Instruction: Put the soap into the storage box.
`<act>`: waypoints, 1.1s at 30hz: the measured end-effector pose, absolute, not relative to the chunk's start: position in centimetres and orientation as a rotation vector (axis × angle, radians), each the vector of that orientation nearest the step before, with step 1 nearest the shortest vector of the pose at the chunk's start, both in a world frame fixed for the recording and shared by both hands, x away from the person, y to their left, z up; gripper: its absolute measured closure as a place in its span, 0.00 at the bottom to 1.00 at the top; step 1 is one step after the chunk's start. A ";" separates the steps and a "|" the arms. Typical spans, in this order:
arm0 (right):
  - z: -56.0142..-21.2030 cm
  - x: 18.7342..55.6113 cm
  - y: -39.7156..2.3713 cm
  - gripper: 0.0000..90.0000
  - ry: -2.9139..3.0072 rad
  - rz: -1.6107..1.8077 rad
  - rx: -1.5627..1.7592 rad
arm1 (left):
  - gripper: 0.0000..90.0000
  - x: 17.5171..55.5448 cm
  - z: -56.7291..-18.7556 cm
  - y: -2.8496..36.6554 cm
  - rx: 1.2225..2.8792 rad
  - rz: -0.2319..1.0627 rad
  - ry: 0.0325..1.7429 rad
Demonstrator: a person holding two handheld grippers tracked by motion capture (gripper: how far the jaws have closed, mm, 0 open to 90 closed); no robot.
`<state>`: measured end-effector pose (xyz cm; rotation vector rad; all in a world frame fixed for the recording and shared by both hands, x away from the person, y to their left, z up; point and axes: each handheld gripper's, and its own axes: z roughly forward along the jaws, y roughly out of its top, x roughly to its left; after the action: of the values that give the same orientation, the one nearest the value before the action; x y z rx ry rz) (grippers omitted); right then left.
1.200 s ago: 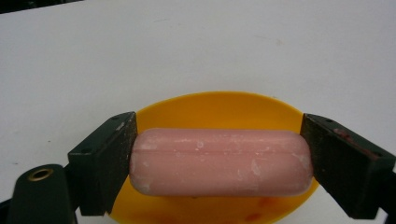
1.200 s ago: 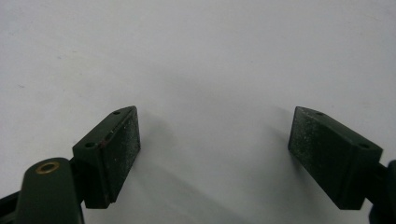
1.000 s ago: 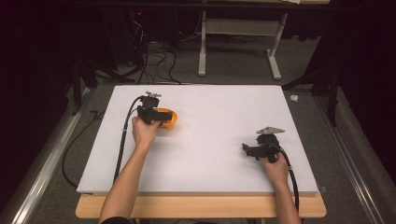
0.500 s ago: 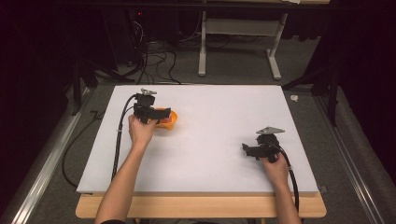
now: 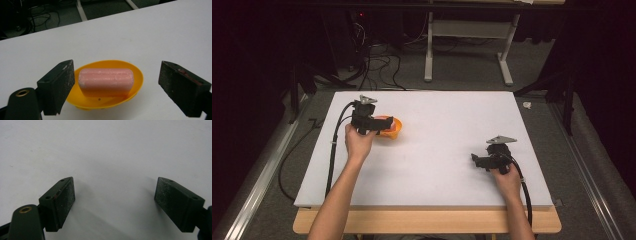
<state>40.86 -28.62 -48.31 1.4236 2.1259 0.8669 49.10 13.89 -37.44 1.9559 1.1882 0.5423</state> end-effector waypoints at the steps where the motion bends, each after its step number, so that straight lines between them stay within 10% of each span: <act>1: -48.3 40.9 -28.6 0.19 2.126 0.867 1.424 | 0.16 49.1 -37.4 13.9 1.956 0.542 1.188; 33: -48.3 40.9 -28.6 0.19 2.126 0.868 1.424 | 0.17 45.7 -37.3 15.8 1.904 0.527 1.143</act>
<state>40.87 -28.62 -48.31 1.4237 2.1259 0.8675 45.68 15.82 -37.32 1.9039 1.1433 0.5268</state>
